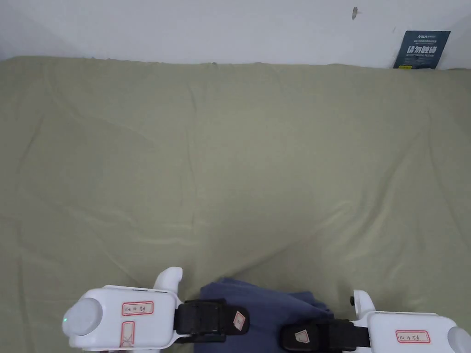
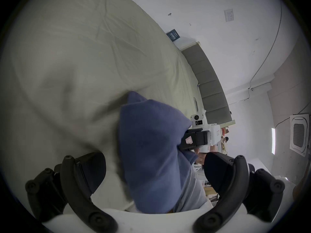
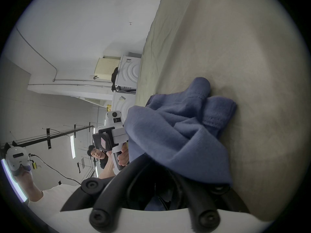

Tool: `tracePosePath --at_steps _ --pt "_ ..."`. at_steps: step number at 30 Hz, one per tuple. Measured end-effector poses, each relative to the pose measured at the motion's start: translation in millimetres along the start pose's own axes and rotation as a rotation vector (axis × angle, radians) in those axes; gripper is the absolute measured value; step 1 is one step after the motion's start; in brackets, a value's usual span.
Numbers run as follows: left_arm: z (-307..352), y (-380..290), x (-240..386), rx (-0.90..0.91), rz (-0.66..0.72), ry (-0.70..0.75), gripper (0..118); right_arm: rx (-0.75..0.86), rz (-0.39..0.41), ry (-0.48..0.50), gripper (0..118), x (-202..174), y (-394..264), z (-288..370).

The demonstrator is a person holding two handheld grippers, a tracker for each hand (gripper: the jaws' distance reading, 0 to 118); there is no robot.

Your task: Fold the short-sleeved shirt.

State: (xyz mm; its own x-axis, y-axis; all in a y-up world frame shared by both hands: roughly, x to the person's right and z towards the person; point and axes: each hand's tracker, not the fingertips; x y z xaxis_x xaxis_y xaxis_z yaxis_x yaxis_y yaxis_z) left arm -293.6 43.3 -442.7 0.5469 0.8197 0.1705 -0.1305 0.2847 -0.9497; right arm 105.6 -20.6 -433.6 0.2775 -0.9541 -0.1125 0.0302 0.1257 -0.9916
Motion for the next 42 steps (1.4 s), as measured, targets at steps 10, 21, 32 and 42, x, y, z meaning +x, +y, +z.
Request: tracePosePath --at_steps 10,21,32,42 --pt "3 2 -16 -0.012 0.036 0.015 34 0.014 0.022 -0.026 0 -4 1 4" --pt "94 11 -35 0.098 0.08 0.095 34 0.206 0.311 -0.292 0 -95 -23 25" --pt "298 64 -127 0.226 0.148 0.321 34 0.472 0.55 -0.501 0 -196 -61 44" --pt "343 135 -171 0.149 0.164 0.399 34 0.481 0.535 -0.578 0 -200 -53 38"
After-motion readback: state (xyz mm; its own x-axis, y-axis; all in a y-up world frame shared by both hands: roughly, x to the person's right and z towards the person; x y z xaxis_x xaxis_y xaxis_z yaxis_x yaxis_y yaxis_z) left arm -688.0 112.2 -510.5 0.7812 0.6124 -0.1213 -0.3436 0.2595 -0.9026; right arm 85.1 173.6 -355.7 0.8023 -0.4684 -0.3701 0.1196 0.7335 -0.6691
